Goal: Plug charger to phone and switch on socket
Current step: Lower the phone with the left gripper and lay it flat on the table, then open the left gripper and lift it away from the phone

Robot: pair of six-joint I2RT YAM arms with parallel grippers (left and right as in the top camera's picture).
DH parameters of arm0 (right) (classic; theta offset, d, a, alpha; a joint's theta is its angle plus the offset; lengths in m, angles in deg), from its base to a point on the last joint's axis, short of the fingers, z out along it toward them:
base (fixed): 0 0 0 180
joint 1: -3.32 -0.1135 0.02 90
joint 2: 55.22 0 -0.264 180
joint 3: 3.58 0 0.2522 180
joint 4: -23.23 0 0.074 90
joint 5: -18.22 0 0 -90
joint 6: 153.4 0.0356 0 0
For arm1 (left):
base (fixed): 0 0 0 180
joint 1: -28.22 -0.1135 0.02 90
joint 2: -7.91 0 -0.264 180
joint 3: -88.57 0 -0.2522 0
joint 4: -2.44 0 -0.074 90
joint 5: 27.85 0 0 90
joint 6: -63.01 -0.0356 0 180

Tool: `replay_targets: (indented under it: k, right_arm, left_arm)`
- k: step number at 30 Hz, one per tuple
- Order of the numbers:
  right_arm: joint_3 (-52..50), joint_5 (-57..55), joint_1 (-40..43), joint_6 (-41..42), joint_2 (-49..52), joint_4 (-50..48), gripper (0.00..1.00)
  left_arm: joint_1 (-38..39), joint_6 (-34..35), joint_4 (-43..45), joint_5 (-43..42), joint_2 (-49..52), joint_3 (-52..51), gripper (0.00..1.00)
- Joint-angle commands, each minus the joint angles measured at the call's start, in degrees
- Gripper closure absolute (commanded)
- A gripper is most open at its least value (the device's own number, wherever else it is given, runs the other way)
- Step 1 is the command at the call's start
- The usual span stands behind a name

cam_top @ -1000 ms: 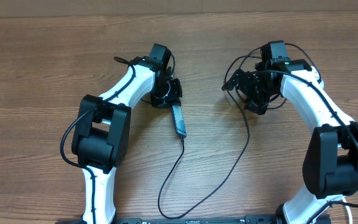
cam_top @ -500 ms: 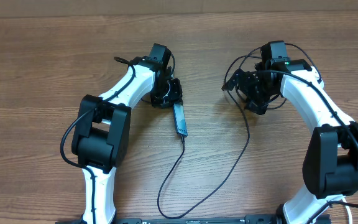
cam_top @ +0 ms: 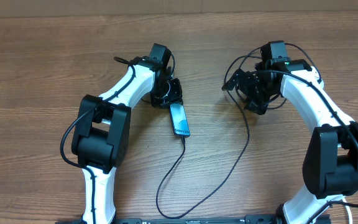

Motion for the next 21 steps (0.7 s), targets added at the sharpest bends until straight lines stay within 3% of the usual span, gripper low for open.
replay_targets:
  k: [1,7,15,21]
  right_arm:
    - [1.0,0.3,-0.1,-0.5,-1.1,-0.3,0.01]
    - [1.0,0.3,-0.1,-0.5,-1.1,-0.3,0.01]
    - [1.0,0.3,-0.1,-0.5,-1.1,-0.2,0.01]
    - [1.0,0.3,-0.1,-0.5,-1.1,-0.1,0.01]
  left_arm:
    - [0.2,0.3,0.0,-0.3,-0.5,-0.2,0.7]
    - [0.2,0.3,0.0,-0.3,-0.5,-0.2,0.7]
    - [0.2,0.3,-0.1,-0.1,-0.5,-0.2,0.53]
    - [0.2,0.3,-0.2,-0.1,-0.5,-0.2,0.51]
